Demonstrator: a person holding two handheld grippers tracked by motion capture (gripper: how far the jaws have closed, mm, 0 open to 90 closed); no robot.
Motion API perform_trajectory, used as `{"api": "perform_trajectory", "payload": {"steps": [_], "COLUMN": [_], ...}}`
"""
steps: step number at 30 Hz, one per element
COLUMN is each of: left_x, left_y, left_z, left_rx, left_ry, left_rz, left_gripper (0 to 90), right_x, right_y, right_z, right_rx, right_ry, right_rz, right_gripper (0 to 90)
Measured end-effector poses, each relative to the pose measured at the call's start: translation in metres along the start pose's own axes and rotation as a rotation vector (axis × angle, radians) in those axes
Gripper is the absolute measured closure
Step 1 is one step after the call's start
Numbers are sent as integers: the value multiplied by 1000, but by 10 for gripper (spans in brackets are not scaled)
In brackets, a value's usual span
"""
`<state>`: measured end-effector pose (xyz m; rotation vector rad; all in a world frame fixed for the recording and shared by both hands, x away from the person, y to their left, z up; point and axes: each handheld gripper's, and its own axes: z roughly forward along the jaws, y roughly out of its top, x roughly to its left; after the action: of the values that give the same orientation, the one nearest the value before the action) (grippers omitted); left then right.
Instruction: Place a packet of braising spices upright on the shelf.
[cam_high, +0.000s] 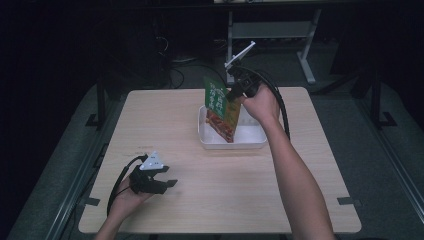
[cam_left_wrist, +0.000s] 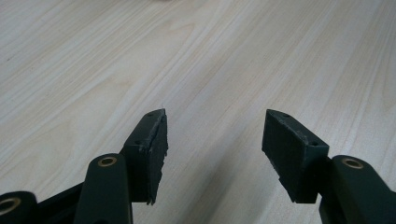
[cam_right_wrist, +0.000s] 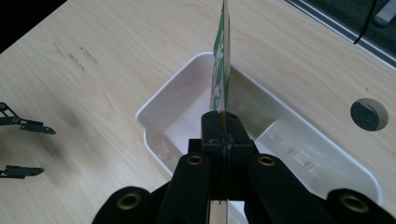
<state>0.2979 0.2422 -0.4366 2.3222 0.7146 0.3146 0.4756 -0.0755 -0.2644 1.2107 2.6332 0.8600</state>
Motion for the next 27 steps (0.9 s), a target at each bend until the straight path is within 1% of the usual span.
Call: {"api": "perform_trajectory", "payload": {"steps": [4,10,12,13,14,16,18,20,22,27], "left_x": [0,0,0,0,0,1,1,1,2,2], "left_y": [0,0,0,0,0,0,0,-1,-1,-1], "left_z": [0,0,0,0,0,-1,-1,-1,-1,-1], "left_rx": [2,-1,0,-1,-2,-10,-12,-17,-16,-14], "left_ry": [1,2,2,2,3,0,0,2,2,5], "left_rz": [1,0,1,1,-1,-8,-10,-15,-16,-17], "left_gripper": [400,391,388,388,385,383,381,378,377,370], "right_x": [1,-2,-2,-2,-3,-4,-5,-9,-12,-17], "right_y": [0,-3,-4,-4,-5,-7,-9,-13,-16,-25], "right_z": [0,-2,-4,-4,-7,-10,-12,-16,-19,-23], "right_rx": [-2,-20,-24,-24,-32,-39,-42,-55,-52,-68], "right_ry": [4,24,19,19,13,12,10,26,20,36], "right_rz": [1,21,21,21,26,31,35,48,52,66], "right_gripper": [878,770,731,731,682,652,642,633,626,606]}}
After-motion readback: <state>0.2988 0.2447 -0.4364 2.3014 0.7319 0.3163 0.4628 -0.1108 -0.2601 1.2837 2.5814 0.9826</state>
